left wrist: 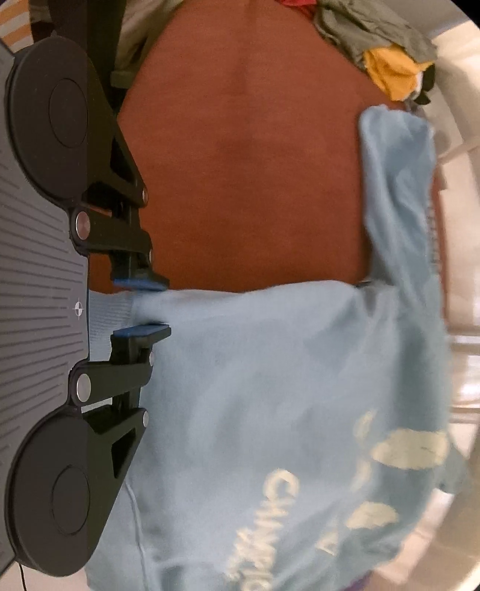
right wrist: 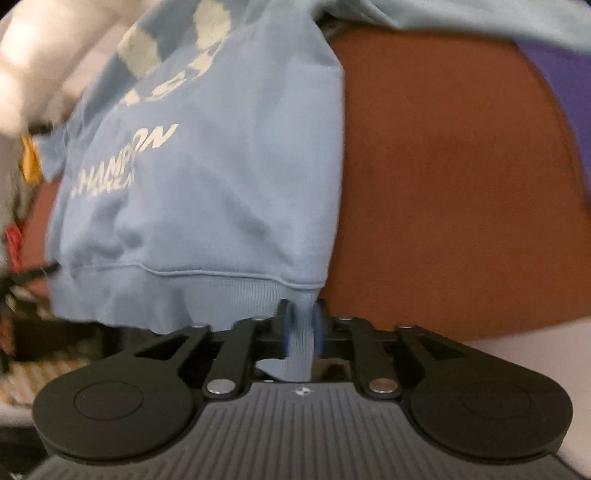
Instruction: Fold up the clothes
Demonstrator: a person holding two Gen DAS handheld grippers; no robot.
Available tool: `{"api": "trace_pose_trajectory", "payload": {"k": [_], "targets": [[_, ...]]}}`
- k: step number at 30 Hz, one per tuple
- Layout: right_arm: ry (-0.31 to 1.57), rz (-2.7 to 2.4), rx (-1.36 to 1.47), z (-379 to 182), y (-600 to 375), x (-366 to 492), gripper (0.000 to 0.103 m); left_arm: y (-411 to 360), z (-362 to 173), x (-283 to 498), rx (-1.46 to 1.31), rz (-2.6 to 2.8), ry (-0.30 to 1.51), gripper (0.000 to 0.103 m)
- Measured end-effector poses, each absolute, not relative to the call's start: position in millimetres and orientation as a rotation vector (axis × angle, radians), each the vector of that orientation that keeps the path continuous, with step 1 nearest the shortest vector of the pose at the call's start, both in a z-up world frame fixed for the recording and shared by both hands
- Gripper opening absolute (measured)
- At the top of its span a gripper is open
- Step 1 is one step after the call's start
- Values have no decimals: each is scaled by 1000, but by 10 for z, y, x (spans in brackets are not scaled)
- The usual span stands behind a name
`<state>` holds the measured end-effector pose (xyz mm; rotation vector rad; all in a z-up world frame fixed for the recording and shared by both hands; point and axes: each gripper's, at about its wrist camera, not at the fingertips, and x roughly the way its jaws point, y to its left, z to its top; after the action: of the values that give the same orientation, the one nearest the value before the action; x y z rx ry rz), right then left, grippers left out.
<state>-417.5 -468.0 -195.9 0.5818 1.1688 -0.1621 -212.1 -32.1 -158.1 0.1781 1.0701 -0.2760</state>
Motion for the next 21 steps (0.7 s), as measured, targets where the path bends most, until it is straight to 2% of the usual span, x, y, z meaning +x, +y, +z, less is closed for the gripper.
{"api": "trace_pose_trajectory", "payload": {"k": [1, 2, 3, 5, 7, 9, 12, 14, 17, 21], "targets": [[1146, -176, 547, -1835, -4689, -4159, 32, -306, -1465, -2104, 160, -287, 1048, 40], [1111, -183, 531, -1688, -4717, -4133, 36, -302, -1339, -2068, 142, -305, 1025, 44], [1073, -180, 523, -1533, -4750, -4074, 36, -313, -1221, -2011, 132, -323, 998, 49], [990, -154, 491, -1185, -4805, -3873, 36, -387, -1001, -1827, 137, -358, 930, 52], [921, -129, 454, -887, -4849, -3602, 42, -512, -828, -1544, 146, -405, 871, 55], [862, -105, 410, -637, -4883, -3213, 53, -679, -710, -1241, 157, -454, 828, 59], [813, -68, 362, -381, -4892, -2561, 54, -977, -618, -682, 221, -525, 768, 68], [797, -47, 353, -263, -4891, -2020, 55, -1175, -633, -338, 265, -558, 749, 70], [814, -37, 338, -220, -4939, -1219, 62, -1403, -768, 208, 306, -611, 769, 70], [882, -106, 295, -432, -5008, -125, 76, -1493, -997, 744, 315, -675, 832, 71]]}}
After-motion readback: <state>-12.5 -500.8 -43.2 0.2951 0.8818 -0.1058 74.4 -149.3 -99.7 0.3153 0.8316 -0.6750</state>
